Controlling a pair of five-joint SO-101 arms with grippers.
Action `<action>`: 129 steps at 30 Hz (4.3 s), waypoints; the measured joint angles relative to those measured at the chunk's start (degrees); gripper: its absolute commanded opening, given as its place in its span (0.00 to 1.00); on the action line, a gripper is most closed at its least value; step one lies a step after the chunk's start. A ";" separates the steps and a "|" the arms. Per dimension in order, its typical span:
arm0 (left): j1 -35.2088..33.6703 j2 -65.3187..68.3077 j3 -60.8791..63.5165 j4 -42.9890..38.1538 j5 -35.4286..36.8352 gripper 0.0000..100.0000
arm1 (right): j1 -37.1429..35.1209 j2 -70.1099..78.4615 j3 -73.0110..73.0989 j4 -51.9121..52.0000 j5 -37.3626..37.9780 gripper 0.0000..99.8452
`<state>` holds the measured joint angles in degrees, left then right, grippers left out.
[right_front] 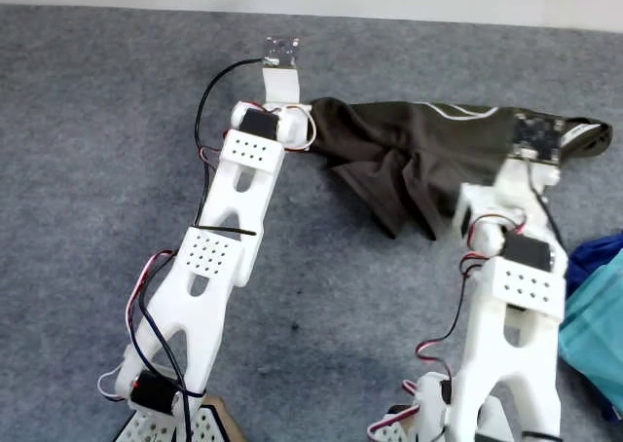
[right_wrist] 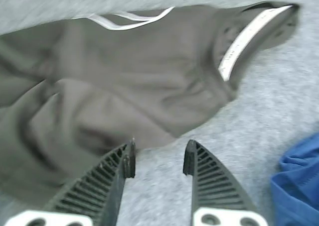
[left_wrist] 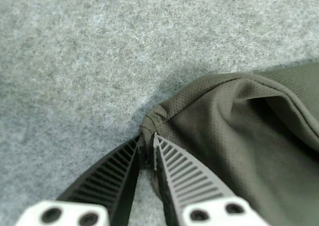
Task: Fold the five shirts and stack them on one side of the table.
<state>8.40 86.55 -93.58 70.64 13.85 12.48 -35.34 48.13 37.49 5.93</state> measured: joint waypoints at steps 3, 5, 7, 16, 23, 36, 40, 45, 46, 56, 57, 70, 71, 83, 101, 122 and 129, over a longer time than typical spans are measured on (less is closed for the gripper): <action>0.00 0.00 0.00 0.00 0.00 0.01 | 3.25 4.48 0.00 -3.87 -0.09 0.17; 0.00 0.00 0.00 0.00 0.00 0.01 | 5.27 8.44 0.00 -6.51 -0.09 0.17; 0.00 0.00 0.00 0.00 0.00 0.01 | 6.59 13.01 0.00 -9.14 -0.09 0.17; 0.00 0.00 0.00 0.00 0.00 0.01 | 9.14 31.82 -7.30 -15.47 -0.09 0.17; 0.00 0.00 0.00 0.00 0.00 0.01 | 10.46 40.79 -14.95 -15.56 -0.09 0.17; 0.00 0.00 0.00 0.00 0.00 0.01 | 11.69 59.25 -34.29 -15.65 -6.68 0.17; 0.00 0.00 0.00 0.00 0.00 0.01 | 11.52 61.27 -36.92 -15.56 -7.74 0.16; 0.00 0.00 0.00 0.00 0.00 0.01 | 11.34 61.63 -37.63 -15.56 -7.82 0.01; 0.00 0.00 0.00 0.00 0.00 0.01 | 11.34 61.71 -37.80 -15.74 -7.82 0.01; 0.00 0.00 0.00 0.00 0.00 0.01 | 11.16 61.98 -37.89 -15.91 -7.82 0.01; 0.00 0.00 0.00 0.00 0.00 0.01 | 11.16 61.98 -37.98 -15.91 -7.82 0.01; -8.35 -3.69 -0.18 -1.93 0.00 0.01 | 13.36 62.15 -58.81 -0.18 -7.82 0.01; -9.41 -4.92 -0.18 -2.46 0.00 0.01 | 13.36 62.15 -62.15 3.08 -7.82 0.01; -13.45 -24.26 -0.18 -3.25 -0.09 0.01 | 10.37 62.15 -108.22 37.27 -7.82 0.01; -14.51 -24.18 -0.26 5.89 -0.09 0.01 | -9.93 62.15 -94.95 52.31 -9.93 0.13; -14.51 -15.82 -0.26 0.35 -0.09 0.01 | -16.53 62.15 -66.29 25.93 -11.69 0.13; -14.51 -15.82 -0.26 0.35 -0.09 0.01 | -16.97 66.64 -64.62 21.98 -11.69 0.13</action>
<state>-6.11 70.73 -93.85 70.99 13.76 -4.48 31.30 -16.48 59.47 -5.76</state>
